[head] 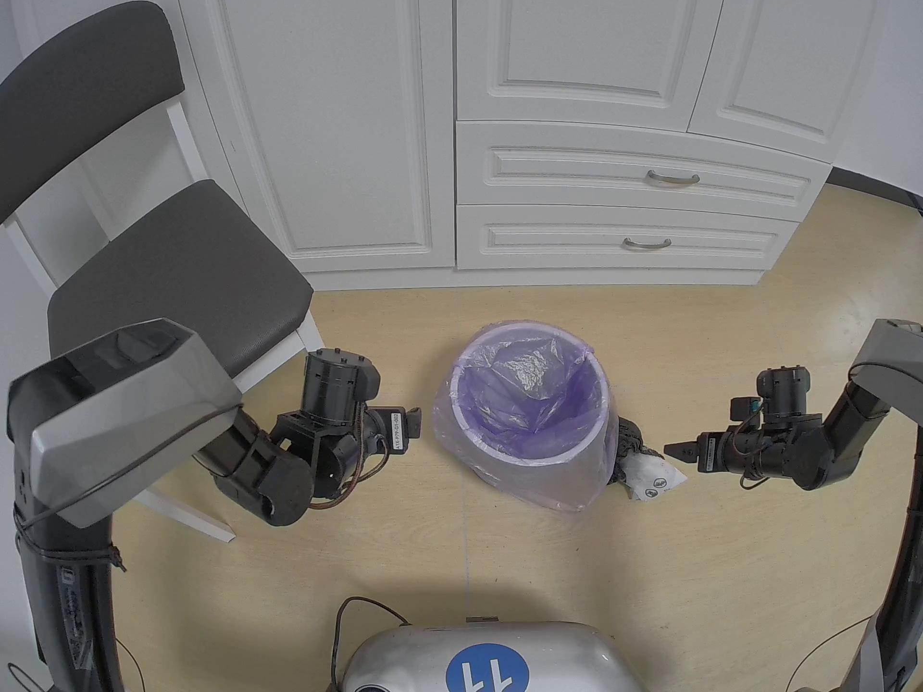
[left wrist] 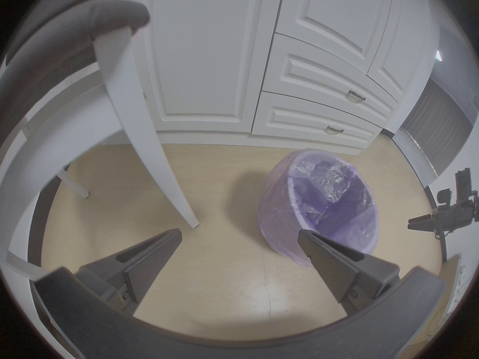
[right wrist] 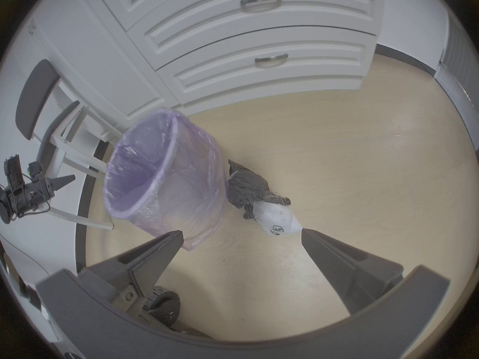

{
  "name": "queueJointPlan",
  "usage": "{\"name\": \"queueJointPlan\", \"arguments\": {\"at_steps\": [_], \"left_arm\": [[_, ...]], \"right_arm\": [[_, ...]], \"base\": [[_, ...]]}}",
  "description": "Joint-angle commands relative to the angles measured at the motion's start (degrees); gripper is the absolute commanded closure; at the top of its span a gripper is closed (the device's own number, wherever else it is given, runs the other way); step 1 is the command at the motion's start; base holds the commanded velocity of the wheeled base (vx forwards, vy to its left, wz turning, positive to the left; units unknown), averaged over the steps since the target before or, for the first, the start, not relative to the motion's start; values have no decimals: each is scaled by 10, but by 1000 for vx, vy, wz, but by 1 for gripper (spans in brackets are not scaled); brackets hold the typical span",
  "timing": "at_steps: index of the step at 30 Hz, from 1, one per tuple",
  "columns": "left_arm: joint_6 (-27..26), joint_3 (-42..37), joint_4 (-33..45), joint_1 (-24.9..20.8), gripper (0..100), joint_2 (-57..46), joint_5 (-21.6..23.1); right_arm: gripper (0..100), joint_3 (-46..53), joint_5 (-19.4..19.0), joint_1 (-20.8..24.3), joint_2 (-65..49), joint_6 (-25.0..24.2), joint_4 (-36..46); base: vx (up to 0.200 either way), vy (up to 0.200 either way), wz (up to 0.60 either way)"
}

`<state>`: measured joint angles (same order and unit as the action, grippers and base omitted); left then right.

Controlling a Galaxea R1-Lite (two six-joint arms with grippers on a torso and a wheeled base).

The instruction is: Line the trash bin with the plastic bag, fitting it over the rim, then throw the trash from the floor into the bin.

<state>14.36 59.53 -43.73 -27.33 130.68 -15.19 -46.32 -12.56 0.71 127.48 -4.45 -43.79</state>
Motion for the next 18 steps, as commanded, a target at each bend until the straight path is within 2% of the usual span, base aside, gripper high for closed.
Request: {"name": "queueJointPlan", "arguments": {"at_steps": [1, 6, 7, 8, 12, 13, 18], "left_arm": [[8, -69, -4, -7, 0, -80, 1], [24, -116, -26, -12, 0, -99, 0], [26, -135, -42, -12, 0, -102, 0], [26, -146, -54, -12, 0, -104, 0], [25, -182, -95, -18, 0, -119, 0], [24, -201, -106, -23, 0, -131, 0], [25, -239, -109, -26, 0, -173, 2]], "right_arm": [[0, 81, 10, -3, -86, -14, -34], [0, 184, 12, -1, -84, -11, -220], [0, 219, 17, 1, -72, -11, -294], [0, 231, 22, 2, -61, -9, -331], [0, 228, 66, 2, -55, -6, -349], [0, 221, 90, 3, -51, -6, -349], [0, 220, 155, 5, -51, 8, -349]], "base": [[0, 0, 0], [0, 0, 0], [0, 0, 0], [0, 0, 0], [0, 0, 0], [0, 0, 0], [0, 0, 0]]}}
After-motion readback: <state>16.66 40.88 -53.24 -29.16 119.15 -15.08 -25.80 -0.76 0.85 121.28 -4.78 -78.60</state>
